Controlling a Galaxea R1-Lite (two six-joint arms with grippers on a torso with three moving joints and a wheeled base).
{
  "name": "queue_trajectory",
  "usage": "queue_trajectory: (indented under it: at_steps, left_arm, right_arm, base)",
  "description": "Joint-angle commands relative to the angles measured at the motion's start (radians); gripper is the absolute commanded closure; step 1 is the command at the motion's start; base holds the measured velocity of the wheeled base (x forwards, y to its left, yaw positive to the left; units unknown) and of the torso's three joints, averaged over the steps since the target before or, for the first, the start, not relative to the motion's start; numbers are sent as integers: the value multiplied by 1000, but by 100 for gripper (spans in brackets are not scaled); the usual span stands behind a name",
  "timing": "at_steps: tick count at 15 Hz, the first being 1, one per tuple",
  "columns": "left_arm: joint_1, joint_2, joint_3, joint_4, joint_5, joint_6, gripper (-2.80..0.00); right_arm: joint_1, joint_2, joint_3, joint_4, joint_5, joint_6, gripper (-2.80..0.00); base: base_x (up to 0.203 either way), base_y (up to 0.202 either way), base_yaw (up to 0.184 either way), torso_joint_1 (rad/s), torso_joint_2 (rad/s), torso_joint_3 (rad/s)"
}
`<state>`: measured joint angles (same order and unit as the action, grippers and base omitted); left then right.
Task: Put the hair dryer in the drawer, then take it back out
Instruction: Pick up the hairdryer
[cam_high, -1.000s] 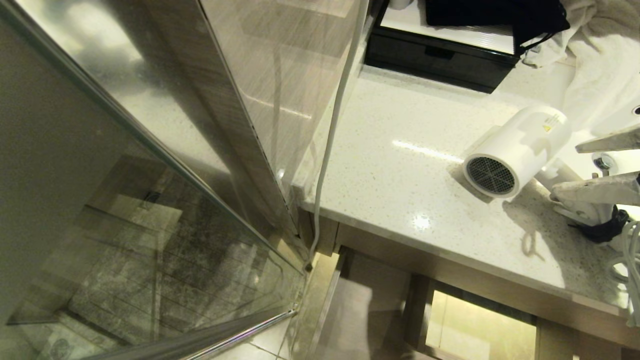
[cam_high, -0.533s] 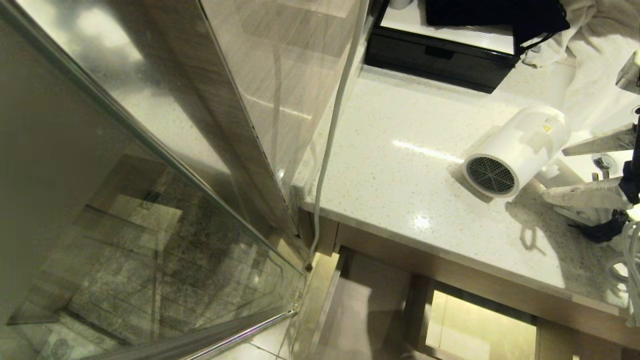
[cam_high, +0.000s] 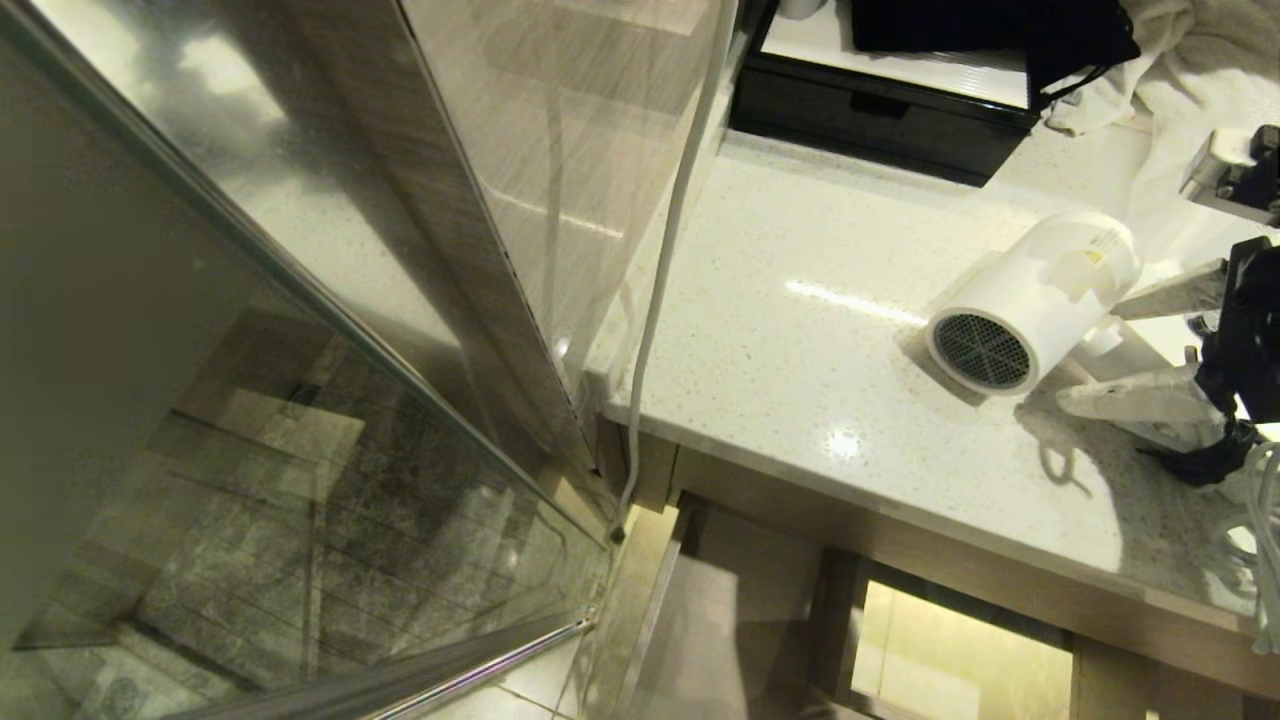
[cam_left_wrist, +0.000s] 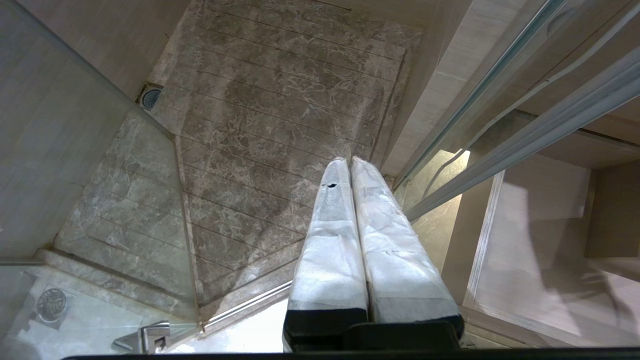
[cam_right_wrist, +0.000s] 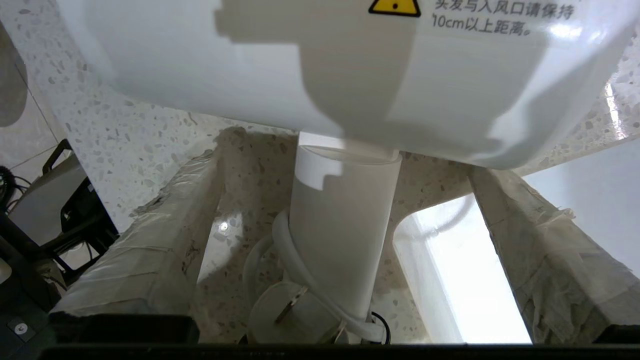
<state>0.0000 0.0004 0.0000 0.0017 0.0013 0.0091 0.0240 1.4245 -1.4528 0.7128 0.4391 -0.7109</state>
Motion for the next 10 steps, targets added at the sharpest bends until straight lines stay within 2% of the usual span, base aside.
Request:
queue_trajectory:
  at_steps: [1,10]
  left_arm:
    - [0,0,0,0,0,0,0]
    - [0,0,0,0,0,0,0]
  right_arm:
    - [1,10,8,0,4,-4,-280]
    - [7,42,9,-23,6,-10,-280]
  base:
    - [0,0,0,0,0,0]
    - [0,0,0,0,0,0]
